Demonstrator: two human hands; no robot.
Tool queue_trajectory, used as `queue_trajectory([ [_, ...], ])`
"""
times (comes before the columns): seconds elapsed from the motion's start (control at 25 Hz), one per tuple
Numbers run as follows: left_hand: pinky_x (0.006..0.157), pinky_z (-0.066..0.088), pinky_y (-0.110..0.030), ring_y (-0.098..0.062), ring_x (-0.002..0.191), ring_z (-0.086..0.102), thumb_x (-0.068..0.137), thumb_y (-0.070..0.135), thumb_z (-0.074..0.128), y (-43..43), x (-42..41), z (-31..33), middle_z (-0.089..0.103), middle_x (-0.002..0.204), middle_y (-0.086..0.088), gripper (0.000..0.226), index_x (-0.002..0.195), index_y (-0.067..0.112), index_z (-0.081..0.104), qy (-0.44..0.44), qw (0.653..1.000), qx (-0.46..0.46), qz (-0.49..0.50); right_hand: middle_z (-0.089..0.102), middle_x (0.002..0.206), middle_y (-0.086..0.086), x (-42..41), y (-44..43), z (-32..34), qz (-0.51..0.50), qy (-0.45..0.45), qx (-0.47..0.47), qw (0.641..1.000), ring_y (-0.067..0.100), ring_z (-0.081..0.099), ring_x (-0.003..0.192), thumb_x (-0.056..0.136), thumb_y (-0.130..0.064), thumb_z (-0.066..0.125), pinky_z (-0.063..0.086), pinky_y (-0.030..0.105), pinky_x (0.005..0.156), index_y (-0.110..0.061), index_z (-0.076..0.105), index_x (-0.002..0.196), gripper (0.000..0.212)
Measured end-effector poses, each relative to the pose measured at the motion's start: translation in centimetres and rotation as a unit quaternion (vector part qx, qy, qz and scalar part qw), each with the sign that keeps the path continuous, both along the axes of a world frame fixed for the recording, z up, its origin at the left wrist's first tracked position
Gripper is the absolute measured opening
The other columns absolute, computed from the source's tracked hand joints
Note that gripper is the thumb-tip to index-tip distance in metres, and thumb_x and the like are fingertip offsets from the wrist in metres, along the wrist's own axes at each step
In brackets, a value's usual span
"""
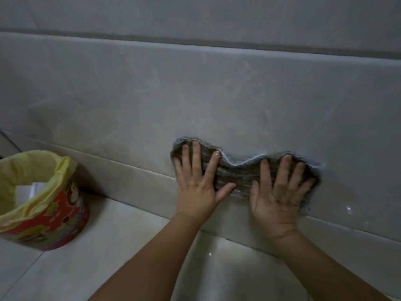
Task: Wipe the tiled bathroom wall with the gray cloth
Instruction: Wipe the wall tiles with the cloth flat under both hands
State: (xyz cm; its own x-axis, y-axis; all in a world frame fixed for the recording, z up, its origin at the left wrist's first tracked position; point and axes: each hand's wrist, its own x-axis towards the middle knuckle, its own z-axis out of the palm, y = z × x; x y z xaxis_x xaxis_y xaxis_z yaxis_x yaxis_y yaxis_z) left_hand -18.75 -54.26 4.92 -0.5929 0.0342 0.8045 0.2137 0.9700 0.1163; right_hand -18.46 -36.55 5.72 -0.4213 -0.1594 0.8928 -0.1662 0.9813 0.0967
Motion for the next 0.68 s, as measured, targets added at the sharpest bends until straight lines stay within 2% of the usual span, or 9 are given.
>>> queue_trajectory([
  [0.08,0.117,0.007,-0.062,-0.032,0.151,-0.012,0.089,0.071,0.042,-3.4,-0.3,-0.6,-0.02,0.163,-0.006,0.089,0.156,0.034,-0.003,-0.01,1.0,0.003,0.005,0.004,0.158,0.016,-0.5,-3.2,-0.3,0.009,0.003,0.029,1.0,0.036,0.0,0.147,0.09,-0.029,0.046,0.0,0.057,0.116,-0.02,0.024,0.147,0.062],
  [0.2,0.114,0.013,-0.066,-0.031,0.15,-0.015,0.091,0.07,0.038,-8.1,-0.8,-1.3,-0.023,0.162,-0.005,0.086,0.156,0.034,-0.006,-0.029,0.999,-0.016,0.016,-0.002,0.162,0.012,-1.1,-7.5,-1.0,0.032,-0.005,0.072,0.997,0.03,-0.006,0.149,0.091,-0.03,0.042,-0.004,0.053,0.117,-0.023,0.023,0.15,0.062],
  [0.36,0.115,0.015,-0.065,-0.03,0.15,-0.016,0.083,0.06,0.052,-11.7,-0.9,-1.7,-0.013,0.16,-0.013,0.098,0.156,0.033,-0.007,-0.061,0.998,0.007,0.027,0.007,0.158,0.008,-1.5,-11.6,-1.6,0.094,-0.036,0.131,0.986,0.024,0.01,0.142,0.088,-0.025,0.038,0.001,0.044,0.117,-0.021,0.029,0.149,0.062],
  [0.48,0.116,0.013,-0.062,-0.036,0.149,-0.009,0.082,0.052,0.058,-11.9,-0.2,-2.6,-0.01,0.159,-0.016,0.094,0.154,0.027,0.002,-0.092,0.994,0.045,0.034,0.019,0.16,0.005,-1.7,-11.9,-2.1,0.125,-0.046,0.21,0.969,0.021,0.01,0.144,0.084,-0.019,0.038,-0.008,0.041,0.12,-0.014,0.033,0.148,0.065],
  [0.6,0.117,0.004,-0.055,-0.031,0.149,-0.018,0.079,0.035,0.076,-9.1,1.1,-4.2,-0.01,0.16,-0.016,0.109,0.153,0.023,-0.002,-0.134,0.985,0.101,0.045,0.026,0.157,-0.002,-1.7,-9.8,-2.6,0.168,-0.065,0.264,0.948,0.02,0.012,0.145,0.081,-0.013,0.037,-0.001,0.037,0.121,-0.011,0.041,0.145,0.065],
  [0.68,0.114,0.003,-0.056,-0.033,0.148,-0.015,0.075,0.03,0.081,-6.8,1.7,-4.7,-0.01,0.16,-0.016,0.115,0.153,0.021,-0.003,-0.144,0.982,0.111,0.047,0.026,0.156,-0.002,-1.3,-7.9,-2.7,0.172,-0.075,0.275,0.943,0.02,0.013,0.145,0.08,-0.011,0.036,0.0,0.036,0.122,-0.011,0.04,0.146,0.066],
])
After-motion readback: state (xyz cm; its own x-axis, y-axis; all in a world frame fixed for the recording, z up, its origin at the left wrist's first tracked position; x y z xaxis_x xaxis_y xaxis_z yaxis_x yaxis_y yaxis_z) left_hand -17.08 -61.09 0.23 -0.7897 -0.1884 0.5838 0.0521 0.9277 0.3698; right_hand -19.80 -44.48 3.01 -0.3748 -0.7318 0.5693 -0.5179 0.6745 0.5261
